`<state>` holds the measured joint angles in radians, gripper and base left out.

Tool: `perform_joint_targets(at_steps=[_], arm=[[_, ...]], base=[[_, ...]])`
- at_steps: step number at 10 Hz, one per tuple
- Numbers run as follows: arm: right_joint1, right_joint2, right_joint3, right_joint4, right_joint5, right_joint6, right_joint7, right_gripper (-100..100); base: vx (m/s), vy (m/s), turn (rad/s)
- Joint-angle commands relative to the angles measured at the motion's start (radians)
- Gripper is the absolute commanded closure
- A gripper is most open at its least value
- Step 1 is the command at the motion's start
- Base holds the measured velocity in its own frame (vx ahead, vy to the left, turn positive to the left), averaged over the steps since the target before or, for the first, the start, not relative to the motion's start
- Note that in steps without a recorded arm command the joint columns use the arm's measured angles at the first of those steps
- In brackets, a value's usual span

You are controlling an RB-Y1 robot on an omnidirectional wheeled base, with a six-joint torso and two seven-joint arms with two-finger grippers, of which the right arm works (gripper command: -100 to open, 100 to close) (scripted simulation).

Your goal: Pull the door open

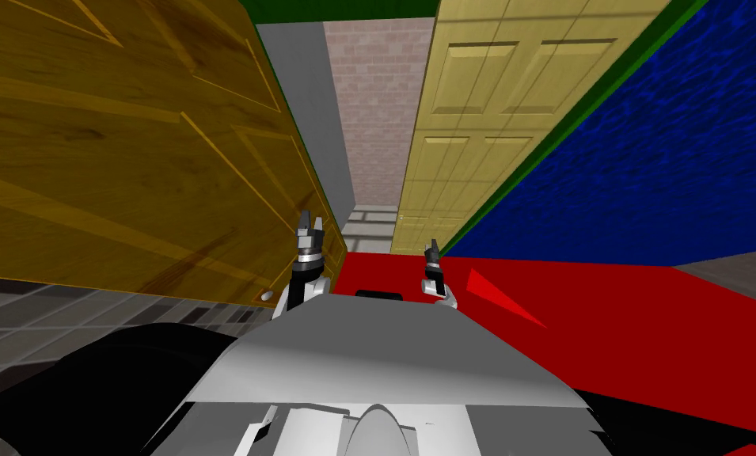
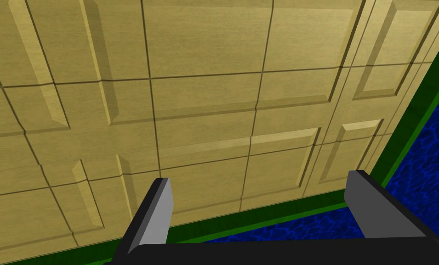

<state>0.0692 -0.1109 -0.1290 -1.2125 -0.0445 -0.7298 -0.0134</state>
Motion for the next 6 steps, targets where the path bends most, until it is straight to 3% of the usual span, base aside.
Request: perform_joint_targets(at_steps=[1,6], arm=[[-0.014,-0.001,-0.003,0.036,-0.005,-0.003,0.001,-100],[-0.064,-0.005,-0.015,0.171,-0.023,-0.02,0.003,-100]], base=[[0.078,-0.012,0.129],[0.105,-0.008,0.11]])
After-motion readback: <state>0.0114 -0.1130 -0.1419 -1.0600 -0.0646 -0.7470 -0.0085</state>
